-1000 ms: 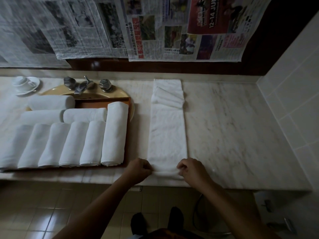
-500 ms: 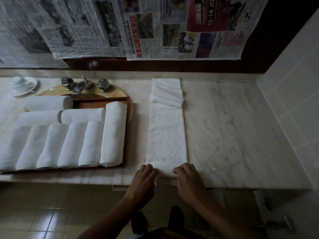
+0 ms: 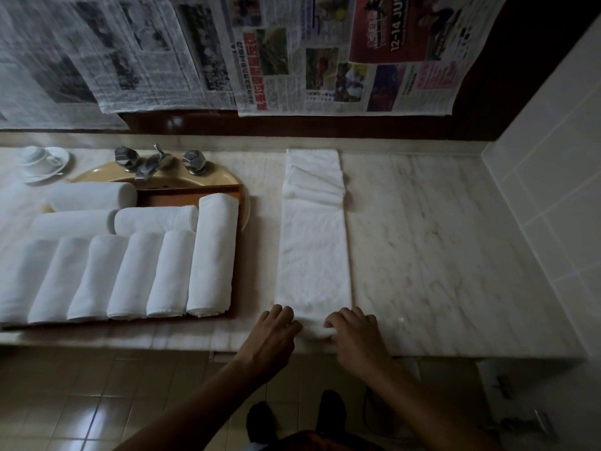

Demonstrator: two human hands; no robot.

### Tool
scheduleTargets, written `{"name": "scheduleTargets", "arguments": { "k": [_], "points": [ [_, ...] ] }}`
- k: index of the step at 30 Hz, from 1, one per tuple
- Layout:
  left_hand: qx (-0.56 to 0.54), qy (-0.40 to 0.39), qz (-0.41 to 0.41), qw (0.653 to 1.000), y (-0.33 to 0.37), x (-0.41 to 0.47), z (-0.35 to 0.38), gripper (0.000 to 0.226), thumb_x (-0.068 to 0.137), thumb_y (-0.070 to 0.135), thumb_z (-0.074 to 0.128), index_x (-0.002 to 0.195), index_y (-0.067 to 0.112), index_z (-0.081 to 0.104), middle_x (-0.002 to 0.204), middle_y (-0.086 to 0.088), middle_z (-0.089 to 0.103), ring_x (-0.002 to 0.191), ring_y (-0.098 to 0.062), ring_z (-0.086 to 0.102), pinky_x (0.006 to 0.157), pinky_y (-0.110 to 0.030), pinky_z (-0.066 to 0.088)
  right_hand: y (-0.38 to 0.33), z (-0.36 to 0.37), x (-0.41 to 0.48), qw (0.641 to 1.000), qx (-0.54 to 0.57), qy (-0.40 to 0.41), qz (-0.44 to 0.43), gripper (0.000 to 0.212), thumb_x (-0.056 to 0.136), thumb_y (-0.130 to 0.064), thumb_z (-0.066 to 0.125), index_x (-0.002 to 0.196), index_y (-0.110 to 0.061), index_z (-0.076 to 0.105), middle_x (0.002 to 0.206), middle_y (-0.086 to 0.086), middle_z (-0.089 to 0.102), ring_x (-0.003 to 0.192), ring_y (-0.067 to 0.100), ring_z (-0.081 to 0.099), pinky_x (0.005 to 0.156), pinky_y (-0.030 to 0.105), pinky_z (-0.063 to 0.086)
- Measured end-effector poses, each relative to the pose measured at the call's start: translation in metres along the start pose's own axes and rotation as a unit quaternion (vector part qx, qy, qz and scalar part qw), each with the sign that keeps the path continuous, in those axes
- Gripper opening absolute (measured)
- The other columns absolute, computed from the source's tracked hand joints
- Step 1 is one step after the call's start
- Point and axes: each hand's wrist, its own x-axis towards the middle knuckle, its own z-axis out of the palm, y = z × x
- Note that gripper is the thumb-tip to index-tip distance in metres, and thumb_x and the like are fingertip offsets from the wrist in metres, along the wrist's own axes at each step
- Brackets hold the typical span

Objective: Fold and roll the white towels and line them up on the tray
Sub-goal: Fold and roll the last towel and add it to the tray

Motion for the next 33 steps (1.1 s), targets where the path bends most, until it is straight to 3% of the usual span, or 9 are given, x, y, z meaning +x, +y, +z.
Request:
{"name": "scheduleTargets", "arguments": {
  "k": [4,7,11,14,18,22,26,30,33],
  "points": [
    [-0.054,-0.054,-0.039,0.996,0.000,0.013,-0.015,0.033,0.097,0.016,0.054,0.125,0.025,0.069,0.115,0.003,0.059,0.102,-0.017,0.049,0.081,-0.027,0.041,-0.003,-0.002,-0.003,0.999,0.017,0.031,0.017,0.044,0.081,-0.015,0.078,0.120,-0.030,0.065,0.117,-0.009,0.062,0.108,0.020,0.059,0.085,0.038,0.048],
    [-0.073,-0.071,-0.057,0.993,-0.006,0.028,-0.027,0.029,0.102,0.020,0.056,0.126,0.024,0.071,0.119,0.001,0.064,0.110,-0.017,0.055,0.090,-0.028,0.045,-0.012,0.014,-0.016,0.992,0.009,0.114,-0.055,0.047,0.074,-0.010,0.081,0.117,-0.024,0.068,0.110,-0.003,0.065,0.095,0.021,0.062,0.076,0.035,0.053],
    [-0.124,-0.135,-0.083,0.980,-0.015,0.044,-0.037,0.018,0.096,0.021,0.067,0.111,0.019,0.076,0.108,0.001,0.071,0.095,-0.013,0.062,0.076,-0.022,0.043,-0.019,0.022,-0.020,0.987,-0.027,0.143,-0.074,0.041,0.080,-0.017,0.074,0.120,-0.019,0.068,0.113,0.001,0.066,0.096,0.024,0.064,0.076,0.040,0.055],
    [-0.150,-0.128,-0.109,0.974,-0.020,0.048,-0.039,0.011,0.093,0.027,0.072,0.101,0.019,0.074,0.100,0.003,0.071,0.090,-0.011,0.063,0.072,-0.022,0.046,-0.013,0.020,-0.008,0.990,-0.021,0.131,-0.055,0.027,0.084,-0.023,0.069,0.112,-0.023,0.071,0.104,-0.003,0.068,0.089,0.023,0.065,0.072,0.040,0.054],
    [-0.152,-0.104,-0.105,0.977,-0.017,0.041,-0.036,0.020,0.098,0.032,0.068,0.102,0.014,0.075,0.091,0.003,0.063,0.082,-0.010,0.057,0.063,-0.017,0.037,-0.007,0.012,0.004,0.996,-0.006,0.084,-0.039,0.021,0.086,-0.025,0.076,0.105,-0.030,0.068,0.099,-0.010,0.066,0.091,0.018,0.063,0.076,0.037,0.049],
    [-0.175,-0.109,-0.135,0.969,-0.014,0.028,-0.030,0.019,0.099,0.035,0.068,0.106,0.019,0.075,0.093,0.008,0.064,0.079,-0.006,0.059,0.061,-0.014,0.036,-0.006,0.002,0.008,1.000,-0.004,0.014,-0.027,0.028,0.096,-0.018,0.062,0.122,-0.029,0.066,0.121,-0.008,0.064,0.115,0.019,0.056,0.091,0.039,0.037],
    [-0.250,-0.079,-0.222,0.939,-0.015,0.022,-0.031,0.011,0.092,0.031,0.077,0.094,0.022,0.071,0.085,0.007,0.070,0.074,-0.003,0.064,0.062,-0.018,0.049,0.000,-0.002,0.018,0.999,0.038,-0.008,-0.004,0.032,0.100,-0.018,0.061,0.128,-0.030,0.070,0.126,-0.005,0.066,0.117,0.019,0.058,0.091,0.035,0.040],
    [-0.275,-0.052,-0.254,0.926,-0.017,0.026,-0.034,0.019,0.086,0.028,0.084,0.084,0.022,0.067,0.077,0.006,0.068,0.067,-0.002,0.061,0.050,-0.008,0.038,-0.004,-0.001,0.018,0.998,0.034,0.051,0.001,0.033,0.089,-0.016,0.076,0.120,-0.030,0.073,0.113,-0.007,0.068,0.101,0.019,0.063,0.080,0.037,0.048],
    [-0.281,-0.053,-0.260,0.922,-0.018,0.027,-0.033,0.020,0.085,0.029,0.084,0.085,0.020,0.066,0.078,0.006,0.068,0.067,-0.003,0.062,0.051,-0.009,0.038,-0.011,0.009,0.001,0.993,0.019,0.110,-0.035,0.038,0.078,-0.014,0.083,0.113,-0.028,0.073,0.105,-0.007,0.068,0.093,0.019,0.062,0.071,0.035,0.051]
  ]
}}
